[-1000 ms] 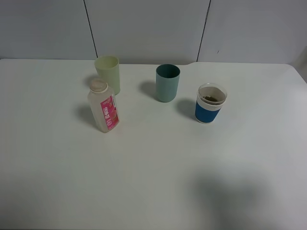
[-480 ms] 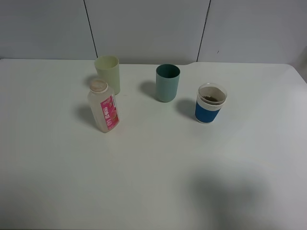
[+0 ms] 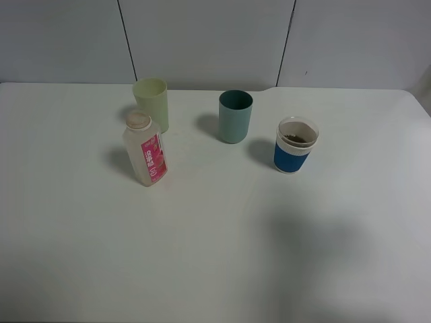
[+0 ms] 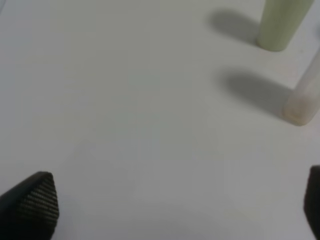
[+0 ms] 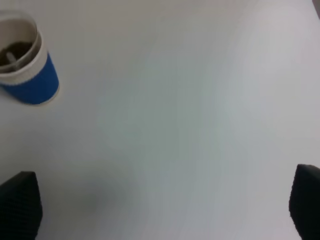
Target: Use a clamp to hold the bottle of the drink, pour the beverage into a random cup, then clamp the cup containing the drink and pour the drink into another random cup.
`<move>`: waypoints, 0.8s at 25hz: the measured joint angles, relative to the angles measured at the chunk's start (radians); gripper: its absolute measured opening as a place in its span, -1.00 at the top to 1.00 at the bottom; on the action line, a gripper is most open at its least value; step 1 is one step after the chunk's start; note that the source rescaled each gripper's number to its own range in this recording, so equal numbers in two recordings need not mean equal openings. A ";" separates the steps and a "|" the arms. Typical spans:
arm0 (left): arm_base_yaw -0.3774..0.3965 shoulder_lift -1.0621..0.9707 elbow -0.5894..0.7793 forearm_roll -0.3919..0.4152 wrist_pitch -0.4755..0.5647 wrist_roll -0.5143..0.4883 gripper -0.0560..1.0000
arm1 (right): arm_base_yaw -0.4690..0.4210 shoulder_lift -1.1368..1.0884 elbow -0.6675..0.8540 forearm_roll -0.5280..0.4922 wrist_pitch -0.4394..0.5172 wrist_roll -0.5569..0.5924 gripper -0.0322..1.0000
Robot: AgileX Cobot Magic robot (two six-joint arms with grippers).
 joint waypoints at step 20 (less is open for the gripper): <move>0.000 0.000 0.000 0.000 0.000 0.000 -1.00 | 0.181 0.556 -0.001 -0.013 -0.627 -0.034 -1.00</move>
